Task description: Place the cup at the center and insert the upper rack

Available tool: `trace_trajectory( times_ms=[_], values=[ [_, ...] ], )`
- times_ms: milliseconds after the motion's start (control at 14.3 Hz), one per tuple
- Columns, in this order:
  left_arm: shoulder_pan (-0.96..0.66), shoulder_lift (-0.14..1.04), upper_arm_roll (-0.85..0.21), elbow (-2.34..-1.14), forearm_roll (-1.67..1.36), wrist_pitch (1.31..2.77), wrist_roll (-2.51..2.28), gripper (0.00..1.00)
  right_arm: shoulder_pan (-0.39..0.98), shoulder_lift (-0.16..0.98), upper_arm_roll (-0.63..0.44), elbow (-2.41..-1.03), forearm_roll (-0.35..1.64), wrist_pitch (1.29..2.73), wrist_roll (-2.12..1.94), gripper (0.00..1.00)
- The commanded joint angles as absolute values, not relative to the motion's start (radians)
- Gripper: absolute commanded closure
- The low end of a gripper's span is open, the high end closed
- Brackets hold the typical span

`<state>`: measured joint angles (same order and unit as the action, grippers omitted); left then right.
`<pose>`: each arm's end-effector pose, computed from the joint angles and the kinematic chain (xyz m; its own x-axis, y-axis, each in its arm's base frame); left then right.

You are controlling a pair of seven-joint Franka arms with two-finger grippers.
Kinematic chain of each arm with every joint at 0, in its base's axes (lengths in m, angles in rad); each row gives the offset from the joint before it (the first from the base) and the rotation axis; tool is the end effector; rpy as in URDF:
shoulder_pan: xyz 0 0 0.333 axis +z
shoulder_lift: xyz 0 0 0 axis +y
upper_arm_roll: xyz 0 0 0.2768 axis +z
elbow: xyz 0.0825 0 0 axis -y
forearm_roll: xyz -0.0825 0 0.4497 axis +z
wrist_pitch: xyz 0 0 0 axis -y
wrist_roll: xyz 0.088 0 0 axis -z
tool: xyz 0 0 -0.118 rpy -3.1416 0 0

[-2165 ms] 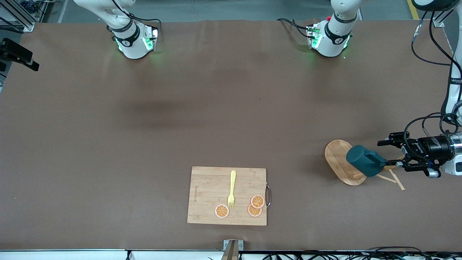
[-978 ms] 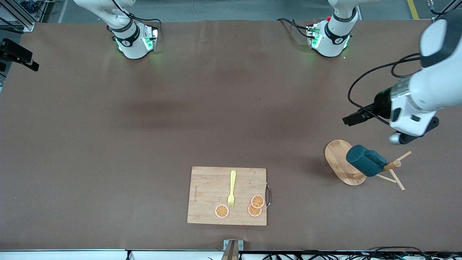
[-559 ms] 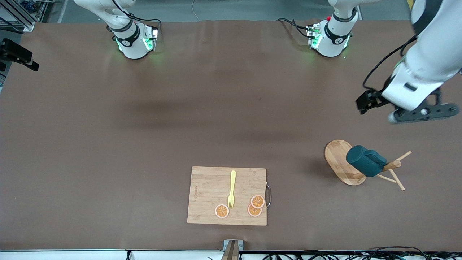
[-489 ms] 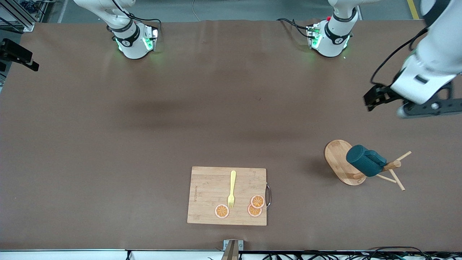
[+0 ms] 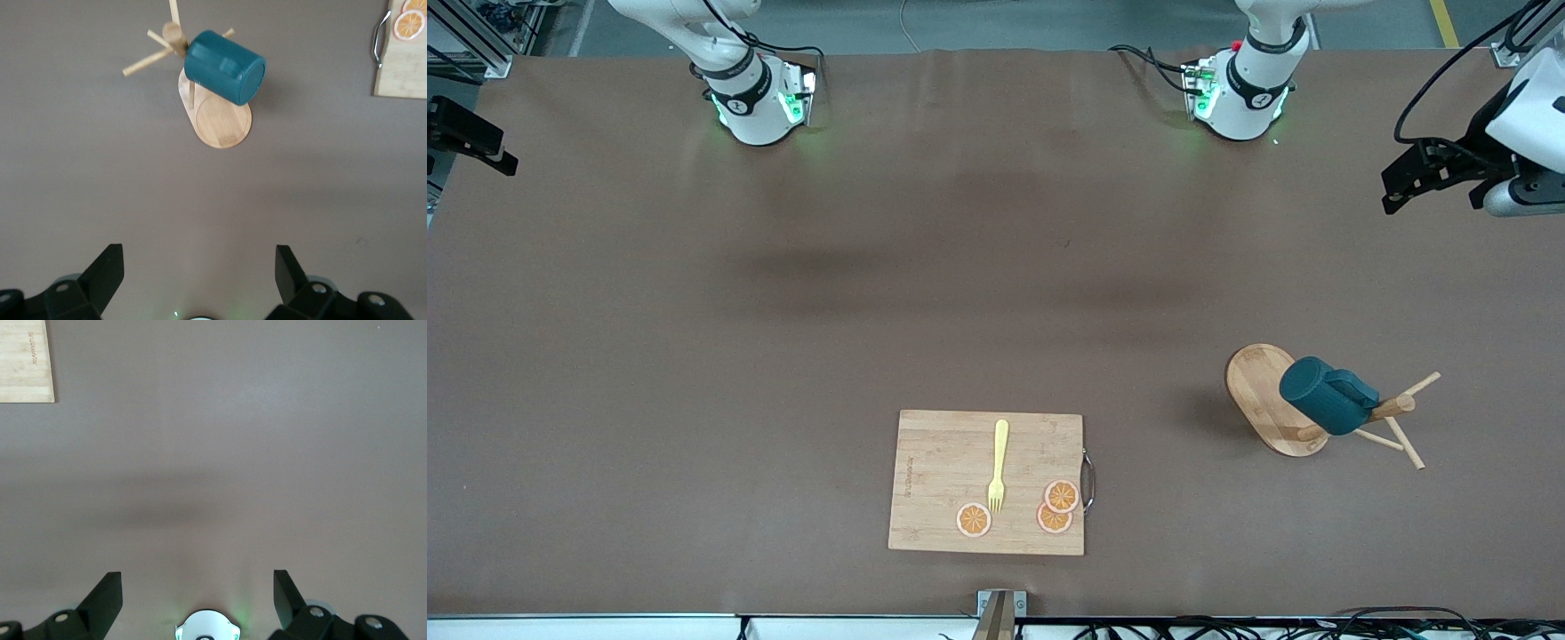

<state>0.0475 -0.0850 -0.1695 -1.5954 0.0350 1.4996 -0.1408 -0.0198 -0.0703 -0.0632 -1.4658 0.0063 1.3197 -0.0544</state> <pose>0.5854 -0.0710 0.6057 0.9997 0.0219 -0.0049 0.0216 -0.9985 -0.0504 0.5681 -0.0477 0.6502 0.9968 -0.0263 -0.0752 -0.0275 -0.9995 -0.0147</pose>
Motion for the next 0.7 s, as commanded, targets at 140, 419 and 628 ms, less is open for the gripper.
trace_trajectory(
  times_ms=[140,419,628],
  values=[
    [0.044,-0.132,-0.158,-1.661,-0.005,1.519,-0.147,0.00,-0.031,-0.081,-0.051,-1.480,-0.009,1.319,-0.069,0.00],
    [0.055,-0.130,-0.158,-1.654,-0.005,1.517,-0.129,0.00,-0.031,-0.081,-0.051,-1.480,-0.009,1.319,-0.068,0.00],
    [0.058,-0.130,-0.155,-1.649,-0.009,1.519,-0.127,0.00,-0.031,-0.081,-0.051,-1.480,-0.008,1.319,-0.067,0.00]
  ],
)
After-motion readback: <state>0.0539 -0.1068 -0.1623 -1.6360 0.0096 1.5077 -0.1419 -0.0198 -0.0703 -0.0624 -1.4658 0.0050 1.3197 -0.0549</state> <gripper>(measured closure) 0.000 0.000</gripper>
